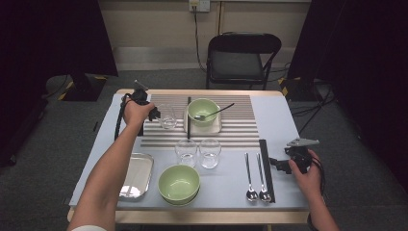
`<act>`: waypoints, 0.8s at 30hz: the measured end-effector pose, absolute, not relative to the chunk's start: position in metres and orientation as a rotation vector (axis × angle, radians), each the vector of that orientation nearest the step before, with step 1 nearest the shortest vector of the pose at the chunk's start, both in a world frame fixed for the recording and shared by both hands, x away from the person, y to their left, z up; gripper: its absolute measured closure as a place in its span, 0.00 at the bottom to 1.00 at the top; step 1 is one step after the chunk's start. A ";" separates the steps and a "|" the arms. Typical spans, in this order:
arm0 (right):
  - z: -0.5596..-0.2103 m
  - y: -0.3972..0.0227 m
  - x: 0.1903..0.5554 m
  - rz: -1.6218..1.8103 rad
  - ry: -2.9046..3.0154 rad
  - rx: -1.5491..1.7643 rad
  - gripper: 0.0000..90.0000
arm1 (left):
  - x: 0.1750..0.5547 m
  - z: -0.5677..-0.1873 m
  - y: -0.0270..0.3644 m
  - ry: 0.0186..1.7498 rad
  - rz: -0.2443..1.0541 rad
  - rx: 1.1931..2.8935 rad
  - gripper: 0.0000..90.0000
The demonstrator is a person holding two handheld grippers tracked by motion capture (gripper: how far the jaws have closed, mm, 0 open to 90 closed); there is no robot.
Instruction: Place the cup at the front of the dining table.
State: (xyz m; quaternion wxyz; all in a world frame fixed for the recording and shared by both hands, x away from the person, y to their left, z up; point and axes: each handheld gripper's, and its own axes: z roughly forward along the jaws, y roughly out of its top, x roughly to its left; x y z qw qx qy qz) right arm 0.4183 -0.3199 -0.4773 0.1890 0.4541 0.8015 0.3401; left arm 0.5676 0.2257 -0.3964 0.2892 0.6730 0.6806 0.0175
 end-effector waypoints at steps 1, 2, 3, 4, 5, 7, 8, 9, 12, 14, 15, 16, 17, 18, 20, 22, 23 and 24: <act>-0.477 -0.320 0.418 0.957 2.254 1.275 0.17 | 0.568 -0.396 0.226 1.816 0.046 1.793 0.84; -0.477 -0.320 0.418 0.956 2.254 1.275 0.17 | 0.568 -0.396 0.225 1.818 0.050 1.793 0.84; -0.477 -0.320 0.418 0.956 2.254 1.275 0.17 | 0.568 -0.396 0.225 1.816 0.050 1.794 0.83; -0.477 -0.320 0.418 0.957 2.254 1.276 0.17 | 0.568 -0.396 0.225 1.816 0.048 1.795 0.83; -0.477 -0.320 0.418 0.957 2.254 1.275 0.17 | 0.568 -0.396 0.225 1.816 0.053 1.798 0.82; -0.477 -0.320 0.418 0.956 2.254 1.280 0.17 | 0.568 -0.396 0.225 1.816 0.058 1.804 0.81; -0.477 -0.320 0.418 0.957 2.254 1.275 0.17 | 0.568 -0.396 0.225 1.816 0.068 1.809 0.81; -0.477 -0.320 0.418 0.956 2.254 1.280 0.17 | 0.568 -0.395 0.225 1.812 0.071 1.814 0.80; -0.477 -0.320 0.418 0.957 2.254 1.277 0.17 | 0.569 -0.393 0.223 1.803 0.079 1.819 0.79; -0.477 -0.320 0.418 0.956 2.254 1.274 0.17 | 0.569 -0.393 0.223 1.800 0.079 1.817 0.78; -0.477 -0.320 0.418 0.956 2.254 1.276 0.17 | 0.569 -0.392 0.222 1.797 0.083 1.817 0.78; -0.477 -0.320 0.418 0.956 2.254 1.276 0.17 | 0.569 -0.391 0.221 1.796 0.084 1.812 0.77; -0.477 -0.320 0.418 0.956 2.254 1.276 0.17 | 0.569 -0.391 0.221 1.796 0.084 1.810 0.77; -0.477 -0.320 0.418 0.956 2.254 1.276 0.17 | 0.569 -0.390 0.221 1.792 0.091 1.814 0.77; -0.477 -0.320 0.418 0.956 2.253 1.275 0.17 | 0.570 -0.390 0.221 1.790 0.087 1.819 0.77; -0.477 -0.320 0.418 0.956 2.254 1.276 0.17 | 0.570 -0.390 0.220 1.790 0.092 1.821 0.76; -0.477 -0.320 0.418 0.956 2.254 1.276 0.17 | 0.570 -0.390 0.220 1.789 0.092 1.822 0.76; -0.477 -0.320 0.418 0.956 2.254 1.276 0.17 | 0.570 -0.390 0.220 1.793 0.098 1.818 0.76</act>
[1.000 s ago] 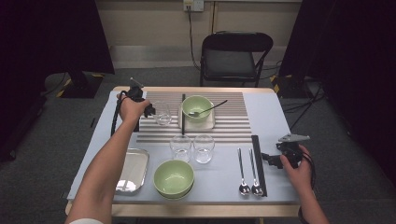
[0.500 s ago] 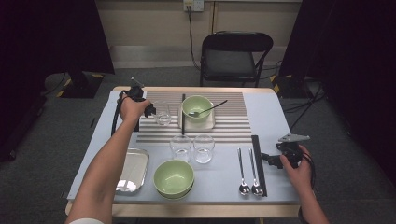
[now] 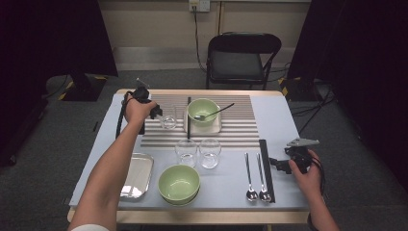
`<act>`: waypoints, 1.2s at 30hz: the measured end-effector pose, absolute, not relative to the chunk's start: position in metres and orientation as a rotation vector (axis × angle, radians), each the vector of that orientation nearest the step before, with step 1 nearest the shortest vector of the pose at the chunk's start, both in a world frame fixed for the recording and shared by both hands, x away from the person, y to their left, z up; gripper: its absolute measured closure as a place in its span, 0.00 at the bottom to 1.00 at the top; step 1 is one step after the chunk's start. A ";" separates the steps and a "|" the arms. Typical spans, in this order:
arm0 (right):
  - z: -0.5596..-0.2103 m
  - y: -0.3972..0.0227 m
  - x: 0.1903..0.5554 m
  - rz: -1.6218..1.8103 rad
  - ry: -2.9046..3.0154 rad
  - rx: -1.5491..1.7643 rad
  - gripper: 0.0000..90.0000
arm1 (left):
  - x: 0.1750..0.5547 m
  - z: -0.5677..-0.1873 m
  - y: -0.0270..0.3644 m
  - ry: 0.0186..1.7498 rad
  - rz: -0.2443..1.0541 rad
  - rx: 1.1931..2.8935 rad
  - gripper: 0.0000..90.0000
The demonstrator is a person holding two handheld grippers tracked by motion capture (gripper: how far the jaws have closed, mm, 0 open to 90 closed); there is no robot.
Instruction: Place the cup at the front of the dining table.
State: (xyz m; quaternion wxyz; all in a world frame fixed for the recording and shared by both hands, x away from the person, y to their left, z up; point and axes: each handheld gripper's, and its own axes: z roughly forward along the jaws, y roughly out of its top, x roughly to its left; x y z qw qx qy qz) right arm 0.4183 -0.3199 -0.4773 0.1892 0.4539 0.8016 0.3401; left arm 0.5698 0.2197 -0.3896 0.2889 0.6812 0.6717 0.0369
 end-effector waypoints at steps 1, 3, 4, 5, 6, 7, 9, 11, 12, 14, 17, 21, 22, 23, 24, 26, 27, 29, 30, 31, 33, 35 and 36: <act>-0.477 -0.320 0.418 0.957 2.254 1.275 0.17 | 0.570 -0.390 0.219 1.794 0.097 1.815 0.75; -0.477 -0.320 0.418 0.957 2.254 1.276 0.17 | 0.570 -0.389 0.219 1.790 0.095 1.823 0.75; -0.477 -0.320 0.418 0.956 2.254 1.277 0.17 | 0.570 -0.389 0.219 1.790 0.099 1.824 0.75; -0.477 -0.320 0.418 0.957 2.254 1.274 0.17 | 0.570 -0.389 0.219 1.787 0.096 1.827 0.75; -0.477 -0.320 0.418 0.956 2.254 1.276 0.17 | 0.570 -0.389 0.219 1.786 0.098 1.826 0.75; -0.477 -0.320 0.418 0.957 2.254 1.275 0.17 | 0.570 -0.389 0.219 1.789 0.099 1.824 0.75; -0.477 -0.320 0.418 0.957 2.254 1.276 0.17 | 0.570 -0.389 0.219 1.788 0.099 1.829 0.75; -0.477 -0.320 0.418 0.957 2.254 1.276 0.17 | 0.570 -0.389 0.219 1.785 0.100 1.830 0.74; -0.477 -0.320 0.418 0.956 2.254 1.279 0.17 | 0.570 -0.389 0.219 1.789 0.102 1.828 0.74; -0.477 -0.320 0.418 0.956 2.254 1.276 0.17 | 0.570 -0.389 0.219 1.800 0.106 1.821 0.72; -0.477 -0.320 0.418 0.956 2.254 1.276 0.17 | 0.570 -0.389 0.219 1.800 0.108 1.824 0.71; -0.477 -0.320 0.418 0.956 2.254 1.276 0.17 | 0.570 -0.389 0.219 1.801 0.116 1.829 0.70; -0.477 -0.320 0.418 0.956 2.254 1.276 0.17 | 0.570 -0.389 0.219 1.801 0.116 1.827 0.69; -0.477 -0.320 0.418 0.957 2.254 1.276 0.17 | 0.570 -0.389 0.219 1.801 0.116 1.827 0.68; -0.477 -0.320 0.418 0.956 2.254 1.276 0.17 | 0.570 -0.389 0.219 1.803 0.115 1.823 0.68; -0.477 -0.320 0.418 0.957 2.254 1.274 0.17 | 0.570 -0.389 0.219 1.802 0.116 1.826 0.67; -0.477 -0.320 0.418 0.957 2.254 1.274 0.17 | 0.570 -0.389 0.219 1.802 0.116 1.826 0.67; -0.477 -0.320 0.418 0.956 2.254 1.274 0.17 | 0.570 -0.389 0.219 1.802 0.115 1.830 0.67; -0.477 -0.320 0.418 0.956 2.254 1.277 0.17 | 0.570 -0.389 0.220 1.801 0.116 1.831 0.66; -0.477 -0.320 0.418 0.957 2.254 1.276 0.17 | 0.570 -0.389 0.219 1.803 0.121 1.827 0.66; -0.477 -0.320 0.418 0.957 2.254 1.276 0.17 | 0.570 -0.389 0.219 1.803 0.123 1.830 0.65; -0.477 -0.320 0.418 0.957 2.254 1.276 0.17 | 0.570 -0.389 0.219 1.801 0.127 1.834 0.65; -0.477 -0.320 0.418 0.957 2.254 1.277 0.17 | 0.570 -0.389 0.219 1.803 0.130 1.834 0.64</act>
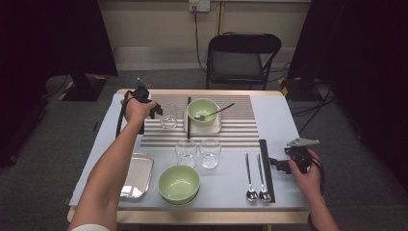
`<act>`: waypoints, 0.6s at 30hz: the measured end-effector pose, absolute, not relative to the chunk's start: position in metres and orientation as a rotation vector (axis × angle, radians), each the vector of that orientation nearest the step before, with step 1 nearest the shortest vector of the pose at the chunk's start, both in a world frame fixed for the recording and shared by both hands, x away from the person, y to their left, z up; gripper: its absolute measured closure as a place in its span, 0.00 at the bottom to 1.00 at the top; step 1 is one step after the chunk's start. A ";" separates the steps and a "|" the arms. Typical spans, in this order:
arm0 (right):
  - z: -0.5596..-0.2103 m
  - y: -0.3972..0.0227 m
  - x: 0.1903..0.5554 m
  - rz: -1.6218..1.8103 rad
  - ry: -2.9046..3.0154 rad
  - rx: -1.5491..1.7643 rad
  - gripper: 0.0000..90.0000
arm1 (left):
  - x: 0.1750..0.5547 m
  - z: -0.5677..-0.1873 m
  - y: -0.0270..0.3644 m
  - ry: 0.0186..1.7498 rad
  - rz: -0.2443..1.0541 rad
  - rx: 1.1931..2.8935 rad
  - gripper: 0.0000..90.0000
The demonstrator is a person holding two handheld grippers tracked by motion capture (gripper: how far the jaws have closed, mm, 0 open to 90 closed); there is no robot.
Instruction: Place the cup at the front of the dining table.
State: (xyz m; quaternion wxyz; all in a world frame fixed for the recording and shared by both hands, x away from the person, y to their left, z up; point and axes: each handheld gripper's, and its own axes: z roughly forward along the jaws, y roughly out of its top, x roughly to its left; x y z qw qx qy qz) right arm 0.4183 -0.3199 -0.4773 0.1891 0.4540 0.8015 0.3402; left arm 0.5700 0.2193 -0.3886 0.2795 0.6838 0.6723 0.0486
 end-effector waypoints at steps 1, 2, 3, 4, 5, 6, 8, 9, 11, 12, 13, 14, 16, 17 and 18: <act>-0.477 -0.320 0.418 0.956 2.253 1.281 0.17 | 0.570 -0.389 0.220 1.801 0.137 1.840 0.63; -0.477 -0.320 0.418 0.956 2.254 1.280 0.17 | 0.570 -0.389 0.220 1.800 0.136 1.844 0.63; -0.477 -0.320 0.418 0.957 2.254 1.275 0.17 | 0.570 -0.389 0.220 1.802 0.137 1.846 0.61; -0.477 -0.320 0.418 0.957 2.254 1.277 0.17 | 0.570 -0.388 0.221 1.803 0.139 1.846 0.60; -0.477 -0.320 0.418 0.957 2.254 1.277 0.17 | 0.570 -0.389 0.221 1.801 0.136 1.844 0.59; -0.477 -0.320 0.418 0.957 2.254 1.277 0.17 | 0.570 -0.389 0.221 1.799 0.136 1.844 0.59; -0.477 -0.320 0.418 0.957 2.254 1.277 0.17 | 0.570 -0.388 0.221 1.804 0.147 1.839 0.58; -0.477 -0.320 0.418 0.957 2.254 1.280 0.17 | 0.570 -0.388 0.222 1.798 0.147 1.848 0.57; -0.477 -0.320 0.418 0.957 2.254 1.281 0.17 | 0.570 -0.388 0.222 1.799 0.145 1.848 0.57; -0.477 -0.320 0.418 0.957 2.254 1.277 0.17 | 0.570 -0.388 0.222 1.799 0.149 1.848 0.56; -0.477 -0.320 0.418 0.957 2.254 1.281 0.17 | 0.570 -0.388 0.223 1.798 0.151 1.850 0.56; -0.477 -0.320 0.418 0.957 2.254 1.281 0.17 | 0.570 -0.388 0.223 1.797 0.149 1.851 0.55; -0.477 -0.320 0.418 0.957 2.254 1.280 0.17 | 0.570 -0.388 0.223 1.793 0.151 1.853 0.54; -0.477 -0.320 0.418 0.957 2.254 1.280 0.17 | 0.569 -0.388 0.223 1.791 0.150 1.853 0.54; -0.477 -0.320 0.418 0.956 2.254 1.281 0.17 | 0.569 -0.388 0.224 1.791 0.148 1.853 0.53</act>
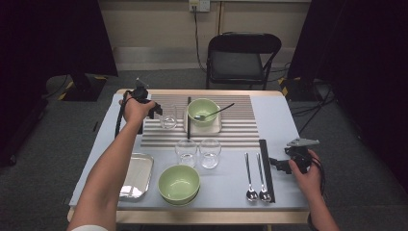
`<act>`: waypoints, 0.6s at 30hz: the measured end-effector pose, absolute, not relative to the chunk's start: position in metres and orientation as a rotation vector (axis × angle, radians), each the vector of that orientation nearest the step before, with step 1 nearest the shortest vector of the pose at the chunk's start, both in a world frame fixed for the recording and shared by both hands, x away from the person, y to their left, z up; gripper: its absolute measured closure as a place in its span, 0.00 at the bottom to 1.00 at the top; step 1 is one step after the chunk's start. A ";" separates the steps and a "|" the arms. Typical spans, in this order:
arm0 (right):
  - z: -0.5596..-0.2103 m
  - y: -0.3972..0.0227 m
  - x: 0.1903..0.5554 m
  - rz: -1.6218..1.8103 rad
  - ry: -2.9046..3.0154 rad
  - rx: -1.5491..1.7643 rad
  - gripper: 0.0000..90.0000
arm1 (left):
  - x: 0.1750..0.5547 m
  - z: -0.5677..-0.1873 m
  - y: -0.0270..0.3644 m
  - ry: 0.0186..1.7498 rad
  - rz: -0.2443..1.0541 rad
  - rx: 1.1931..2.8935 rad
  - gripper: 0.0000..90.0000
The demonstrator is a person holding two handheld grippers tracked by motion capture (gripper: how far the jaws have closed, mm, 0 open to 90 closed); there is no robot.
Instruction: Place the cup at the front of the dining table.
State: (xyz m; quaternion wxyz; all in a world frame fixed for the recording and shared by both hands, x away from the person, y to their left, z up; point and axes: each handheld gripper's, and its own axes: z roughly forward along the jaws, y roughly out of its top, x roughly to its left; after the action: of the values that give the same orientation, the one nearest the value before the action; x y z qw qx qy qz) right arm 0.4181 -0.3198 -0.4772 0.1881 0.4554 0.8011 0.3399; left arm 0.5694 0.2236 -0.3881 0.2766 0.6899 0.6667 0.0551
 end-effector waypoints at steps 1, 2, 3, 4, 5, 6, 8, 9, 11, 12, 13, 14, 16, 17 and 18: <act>-0.477 -0.320 0.418 0.957 2.254 1.277 0.17 | 0.569 -0.388 0.224 1.789 0.146 1.852 0.53; -0.477 -0.320 0.418 0.957 2.254 1.281 0.17 | 0.569 -0.389 0.224 1.790 0.145 1.849 0.52; -0.477 -0.320 0.418 0.957 2.254 1.281 0.17 | 0.569 -0.388 0.224 1.788 0.146 1.851 0.52; -0.477 -0.320 0.418 0.958 2.254 1.281 0.17 | 0.569 -0.389 0.224 1.785 0.153 1.855 0.51; -0.477 -0.320 0.418 0.957 2.254 1.281 0.17 | 0.569 -0.389 0.225 1.786 0.154 1.854 0.50; -0.477 -0.320 0.418 0.958 2.254 1.278 0.17 | 0.569 -0.389 0.225 1.788 0.154 1.850 0.49; -0.477 -0.320 0.418 0.957 2.254 1.281 0.17 | 0.568 -0.389 0.225 1.786 0.158 1.851 0.47; -0.477 -0.320 0.418 0.957 2.254 1.276 0.17 | 0.568 -0.389 0.225 1.785 0.157 1.850 0.46; -0.477 -0.320 0.418 0.957 2.254 1.281 0.17 | 0.567 -0.389 0.226 1.784 0.165 1.857 0.45; -0.477 -0.320 0.418 0.957 2.254 1.274 0.17 | 0.567 -0.390 0.226 1.779 0.166 1.854 0.44; -0.477 -0.320 0.418 0.956 2.254 1.276 0.17 | 0.567 -0.389 0.227 1.779 0.164 1.852 0.43; -0.477 -0.320 0.418 0.956 2.254 1.280 0.17 | 0.567 -0.389 0.227 1.778 0.162 1.840 0.42; -0.477 -0.320 0.418 0.956 2.254 1.281 0.17 | 0.566 -0.389 0.228 1.777 0.168 1.840 0.42; -0.477 -0.320 0.418 0.957 2.254 1.276 0.17 | 0.566 -0.388 0.228 1.778 0.167 1.838 0.42; -0.477 -0.320 0.418 0.957 2.254 1.275 0.17 | 0.565 -0.388 0.229 1.776 0.169 1.840 0.41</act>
State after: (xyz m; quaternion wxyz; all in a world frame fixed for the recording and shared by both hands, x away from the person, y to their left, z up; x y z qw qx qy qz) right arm 0.4184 -0.3200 -0.4773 0.1892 0.4533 0.8018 0.3403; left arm 0.5653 0.2290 -0.3879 0.2855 0.6880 0.6642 0.0631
